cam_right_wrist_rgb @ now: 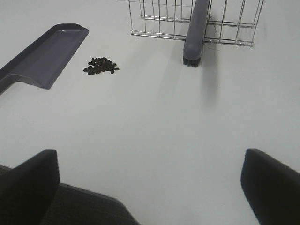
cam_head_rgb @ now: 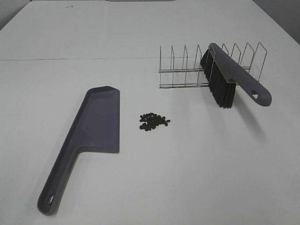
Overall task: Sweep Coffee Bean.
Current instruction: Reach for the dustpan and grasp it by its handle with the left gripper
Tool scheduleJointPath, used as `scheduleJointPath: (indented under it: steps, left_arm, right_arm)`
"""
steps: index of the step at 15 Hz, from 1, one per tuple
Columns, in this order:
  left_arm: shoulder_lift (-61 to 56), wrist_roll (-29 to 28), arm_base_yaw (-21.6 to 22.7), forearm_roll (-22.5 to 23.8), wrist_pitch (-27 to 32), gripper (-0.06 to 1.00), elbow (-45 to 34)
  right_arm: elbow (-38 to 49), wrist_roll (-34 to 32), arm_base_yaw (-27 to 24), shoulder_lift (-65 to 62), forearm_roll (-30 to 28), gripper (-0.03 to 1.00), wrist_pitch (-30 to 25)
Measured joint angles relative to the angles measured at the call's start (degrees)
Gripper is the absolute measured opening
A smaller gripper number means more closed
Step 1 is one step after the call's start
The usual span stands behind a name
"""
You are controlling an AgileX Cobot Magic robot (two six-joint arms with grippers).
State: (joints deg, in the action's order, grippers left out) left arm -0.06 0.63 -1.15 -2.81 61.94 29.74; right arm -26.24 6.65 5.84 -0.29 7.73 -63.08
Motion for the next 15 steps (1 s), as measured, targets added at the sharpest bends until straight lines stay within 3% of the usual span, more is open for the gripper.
scheduleJointPath:
  steps: [15]
  left_arm:
    - [-0.2, 0.0, 0.0, -0.2, -0.1, 0.99, 0.0]
  right_arm:
    - [0.0, -2.7, 0.0, 0.0, -2.5, 0.95, 0.0]
